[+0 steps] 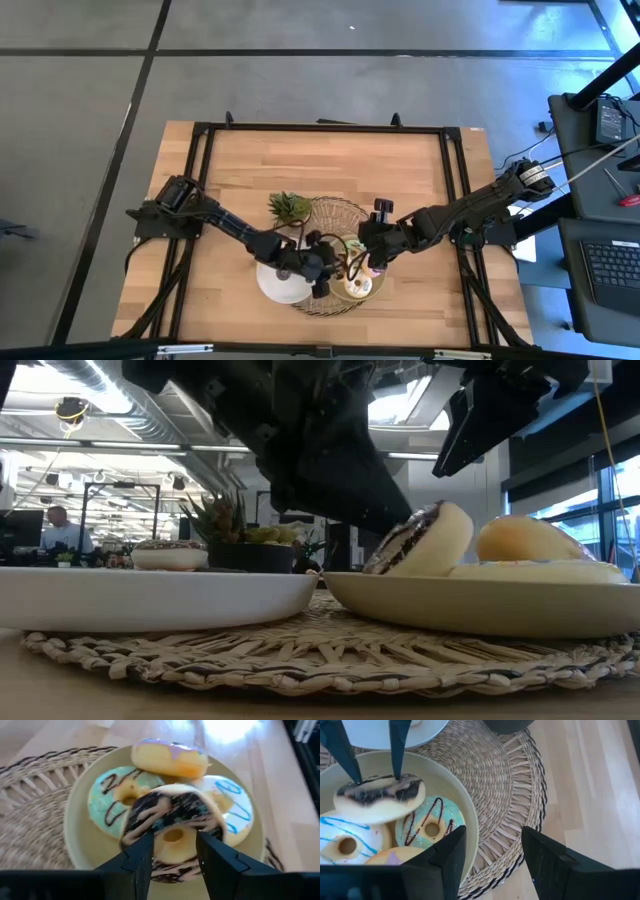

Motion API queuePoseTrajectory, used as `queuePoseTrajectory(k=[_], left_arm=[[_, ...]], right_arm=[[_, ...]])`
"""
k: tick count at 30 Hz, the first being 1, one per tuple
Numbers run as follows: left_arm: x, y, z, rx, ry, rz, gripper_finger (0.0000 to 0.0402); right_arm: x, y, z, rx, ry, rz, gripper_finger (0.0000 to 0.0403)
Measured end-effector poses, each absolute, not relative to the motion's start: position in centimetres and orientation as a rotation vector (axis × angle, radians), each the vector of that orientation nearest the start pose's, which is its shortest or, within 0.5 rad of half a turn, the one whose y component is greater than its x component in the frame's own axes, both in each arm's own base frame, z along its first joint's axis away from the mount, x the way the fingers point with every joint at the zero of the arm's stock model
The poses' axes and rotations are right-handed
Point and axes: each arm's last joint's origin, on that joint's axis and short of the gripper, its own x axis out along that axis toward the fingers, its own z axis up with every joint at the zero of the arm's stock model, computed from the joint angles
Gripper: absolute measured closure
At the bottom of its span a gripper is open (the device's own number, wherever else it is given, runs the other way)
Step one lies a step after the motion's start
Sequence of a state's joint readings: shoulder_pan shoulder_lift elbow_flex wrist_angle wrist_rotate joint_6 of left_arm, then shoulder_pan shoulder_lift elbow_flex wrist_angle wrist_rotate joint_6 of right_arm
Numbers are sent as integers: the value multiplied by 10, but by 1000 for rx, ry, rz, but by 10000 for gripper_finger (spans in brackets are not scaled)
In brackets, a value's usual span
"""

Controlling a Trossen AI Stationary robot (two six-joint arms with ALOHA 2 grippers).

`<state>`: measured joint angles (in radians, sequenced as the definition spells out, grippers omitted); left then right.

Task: Pick & Place donuts
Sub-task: Put the big black donut on the brown plate, then return to Home Position

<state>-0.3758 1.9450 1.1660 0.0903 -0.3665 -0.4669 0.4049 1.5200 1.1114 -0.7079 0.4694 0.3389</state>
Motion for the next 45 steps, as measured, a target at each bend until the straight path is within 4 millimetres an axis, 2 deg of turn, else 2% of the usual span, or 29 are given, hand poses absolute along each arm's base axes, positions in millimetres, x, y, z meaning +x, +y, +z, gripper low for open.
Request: queuePoseTrajectory(k=[7,14,16,22,25,32,35,38,41,45], left_arm=[[385,-130,157,-272,680,66,258],[381,-129,152,-287,759,47,258],[379,-130,157,-278,752,58,258],[366,-125,189,-232,726,94,258],[357,-119,205,-189,732,108,258],[330,-104,230,15,729,181,258],[316,-92,230,17,678,168,258],[298,-74,229,16,619,170,258],[278,-57,224,61,620,282,258],[259,-47,213,-82,598,391,258]], right_arm=[[277,105,241,-165,979,-224,210],[277,104,241,-170,983,-226,210],[276,103,241,-184,983,-244,210],[266,99,250,-180,967,-251,210],[250,93,251,-189,947,-272,210],[193,75,239,-96,769,-325,210],[172,67,237,-103,646,-341,210],[152,56,234,-157,614,-371,210],[138,50,229,-85,604,-347,210],[127,45,213,-72,580,-308,210]])
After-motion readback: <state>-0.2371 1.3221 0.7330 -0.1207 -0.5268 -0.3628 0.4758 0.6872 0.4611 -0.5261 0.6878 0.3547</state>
